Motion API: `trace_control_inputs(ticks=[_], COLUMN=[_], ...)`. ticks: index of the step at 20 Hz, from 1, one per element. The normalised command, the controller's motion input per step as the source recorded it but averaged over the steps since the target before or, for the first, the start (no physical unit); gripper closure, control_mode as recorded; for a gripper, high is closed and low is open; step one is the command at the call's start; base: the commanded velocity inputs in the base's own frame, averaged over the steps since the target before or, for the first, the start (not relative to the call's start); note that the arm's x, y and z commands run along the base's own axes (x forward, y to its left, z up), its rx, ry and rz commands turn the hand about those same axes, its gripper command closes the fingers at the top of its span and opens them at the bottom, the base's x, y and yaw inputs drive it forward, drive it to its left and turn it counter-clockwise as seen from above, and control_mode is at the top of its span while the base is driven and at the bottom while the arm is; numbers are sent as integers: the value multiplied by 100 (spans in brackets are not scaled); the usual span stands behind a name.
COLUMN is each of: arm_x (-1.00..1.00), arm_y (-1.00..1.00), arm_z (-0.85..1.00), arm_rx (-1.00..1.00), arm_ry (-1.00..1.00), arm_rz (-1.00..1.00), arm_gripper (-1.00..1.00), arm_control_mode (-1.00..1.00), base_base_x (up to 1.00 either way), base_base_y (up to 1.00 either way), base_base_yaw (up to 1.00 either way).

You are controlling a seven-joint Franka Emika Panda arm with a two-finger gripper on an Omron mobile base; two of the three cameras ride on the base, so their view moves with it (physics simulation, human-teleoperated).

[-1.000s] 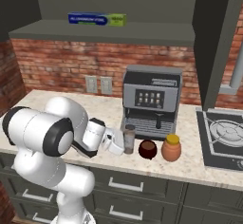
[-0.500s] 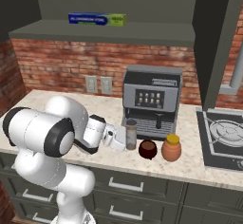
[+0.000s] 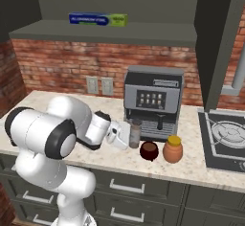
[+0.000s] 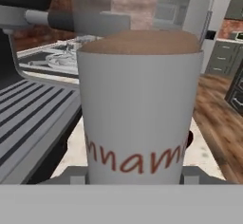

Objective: Pick the cinnamon and honey bottle from the cabinet and place them next to the mug.

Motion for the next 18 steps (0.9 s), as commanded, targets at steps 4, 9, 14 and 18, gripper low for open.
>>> trace_control_inputs(ticks=[4, 9, 14, 18], arm_x=[0, -11, -18, -17], arm_y=[34, 26, 10, 15], arm_z=[-14, -26, -43, -43], arm_rx=[-6, -10, -6, -9], arm_ry=[-14, -18, -19, -31], arm_rz=[-6, -25, -36, -40], arm_gripper=[100, 100, 100, 100], arm_control_mode=[-100, -100, -100, -100], base_base_x=[0, 0, 0, 0], base_base_y=[0, 0, 0, 0], base_base_yaw=[0, 0, 0, 0])
